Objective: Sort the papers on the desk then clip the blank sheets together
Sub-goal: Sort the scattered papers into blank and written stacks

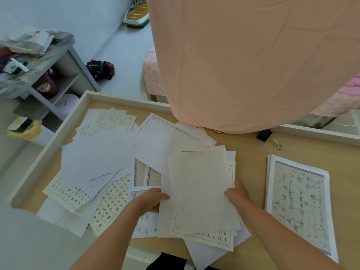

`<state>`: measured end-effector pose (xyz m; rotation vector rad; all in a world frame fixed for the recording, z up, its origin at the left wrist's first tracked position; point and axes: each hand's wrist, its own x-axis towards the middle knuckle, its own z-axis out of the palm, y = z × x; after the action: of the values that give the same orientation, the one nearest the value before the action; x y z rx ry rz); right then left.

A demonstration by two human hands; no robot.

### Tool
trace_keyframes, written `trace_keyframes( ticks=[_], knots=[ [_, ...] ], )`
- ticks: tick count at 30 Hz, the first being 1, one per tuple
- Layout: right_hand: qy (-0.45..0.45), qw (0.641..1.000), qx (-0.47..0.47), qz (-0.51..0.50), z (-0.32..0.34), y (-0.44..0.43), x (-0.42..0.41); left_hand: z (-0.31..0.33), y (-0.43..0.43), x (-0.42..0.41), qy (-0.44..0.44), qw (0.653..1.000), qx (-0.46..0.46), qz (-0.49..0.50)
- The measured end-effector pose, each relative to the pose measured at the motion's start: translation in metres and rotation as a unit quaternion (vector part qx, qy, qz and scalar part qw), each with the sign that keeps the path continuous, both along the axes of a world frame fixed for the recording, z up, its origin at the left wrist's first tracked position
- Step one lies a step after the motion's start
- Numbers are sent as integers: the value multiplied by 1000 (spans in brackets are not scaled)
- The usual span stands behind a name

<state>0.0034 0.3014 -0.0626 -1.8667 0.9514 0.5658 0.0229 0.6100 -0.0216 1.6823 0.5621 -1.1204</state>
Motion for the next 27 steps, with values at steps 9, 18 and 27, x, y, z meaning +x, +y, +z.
trace_keyframes(
  ticks=[9,18,27],
  knots=[
    [17,984,-19,179,3,9,-11,-16,-52,-19,-104,982,42,153],
    [-54,979,-120,155,28,-20,-16,-5,-48,-36,-18,984,-85,158],
    [-22,991,84,97,35,-51,-21,-6,-84,-46,62,985,-9,162]
  ],
)
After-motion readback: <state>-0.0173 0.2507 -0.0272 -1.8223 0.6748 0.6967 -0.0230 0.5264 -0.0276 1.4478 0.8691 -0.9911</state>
